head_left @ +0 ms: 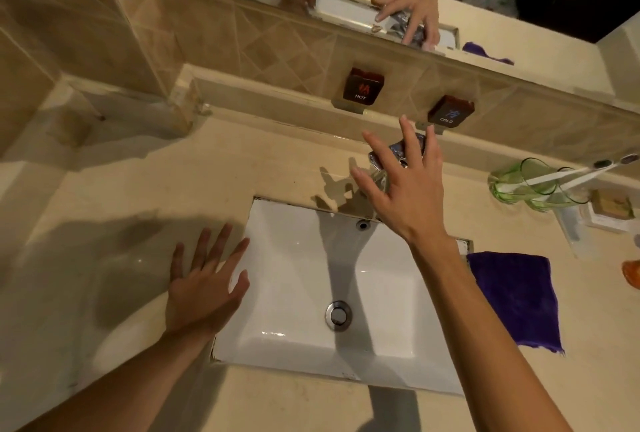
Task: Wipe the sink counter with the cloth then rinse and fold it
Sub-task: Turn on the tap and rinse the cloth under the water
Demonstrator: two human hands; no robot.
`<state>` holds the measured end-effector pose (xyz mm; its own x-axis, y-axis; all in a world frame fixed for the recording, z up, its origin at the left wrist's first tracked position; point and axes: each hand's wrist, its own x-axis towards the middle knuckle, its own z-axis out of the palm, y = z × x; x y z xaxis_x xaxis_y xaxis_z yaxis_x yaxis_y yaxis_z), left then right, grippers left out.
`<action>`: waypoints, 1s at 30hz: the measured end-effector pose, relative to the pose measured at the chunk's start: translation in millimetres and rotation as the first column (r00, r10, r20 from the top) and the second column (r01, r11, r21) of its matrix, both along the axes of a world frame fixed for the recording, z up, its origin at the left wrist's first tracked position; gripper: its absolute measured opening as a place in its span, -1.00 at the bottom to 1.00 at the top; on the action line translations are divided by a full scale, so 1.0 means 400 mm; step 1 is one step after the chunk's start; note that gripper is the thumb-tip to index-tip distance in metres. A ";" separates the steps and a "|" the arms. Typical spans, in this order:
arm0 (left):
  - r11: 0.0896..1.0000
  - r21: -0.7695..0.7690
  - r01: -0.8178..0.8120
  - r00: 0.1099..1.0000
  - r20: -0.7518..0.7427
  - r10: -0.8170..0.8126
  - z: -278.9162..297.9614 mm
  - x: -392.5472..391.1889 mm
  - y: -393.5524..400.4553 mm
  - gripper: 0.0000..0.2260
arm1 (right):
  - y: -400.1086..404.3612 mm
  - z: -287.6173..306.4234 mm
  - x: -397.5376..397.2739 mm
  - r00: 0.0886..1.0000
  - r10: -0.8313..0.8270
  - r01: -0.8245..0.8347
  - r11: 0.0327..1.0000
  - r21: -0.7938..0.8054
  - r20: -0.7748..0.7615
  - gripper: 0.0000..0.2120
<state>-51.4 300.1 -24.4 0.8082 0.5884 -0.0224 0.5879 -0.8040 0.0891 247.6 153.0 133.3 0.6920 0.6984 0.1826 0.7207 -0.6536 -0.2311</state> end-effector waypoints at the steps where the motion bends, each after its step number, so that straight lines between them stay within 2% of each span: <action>1: 1.000 0.002 -0.003 1.000 -0.001 0.003 0.001 0.002 -0.001 -0.44 | 0.001 -0.003 0.001 1.000 -0.012 0.012 1.000 0.012 0.004 -0.51; 5: 1.000 0.011 -0.002 1.000 -0.005 0.002 0.006 0.004 -0.002 -0.45 | 0.008 -0.012 0.005 0.999 -0.037 0.038 0.999 -0.018 0.035 -0.55; 13: 1.000 0.023 -0.001 1.000 -0.012 0.002 0.008 0.000 -0.002 -0.45 | 0.016 -0.019 0.010 0.996 -0.072 0.073 0.997 0.015 -0.048 -0.60; 20: 1.000 0.019 -0.010 1.000 -0.024 0.010 0.004 0.002 -0.002 -0.44 | 0.016 0.022 0.042 0.966 -0.045 0.091 0.981 0.171 -0.254 -0.51; 30: 1.000 0.009 -0.003 1.000 -0.014 0.003 -0.004 -0.002 0.002 -0.44 | 0.009 0.031 0.048 0.960 -0.040 0.085 0.984 0.154 -0.276 -0.51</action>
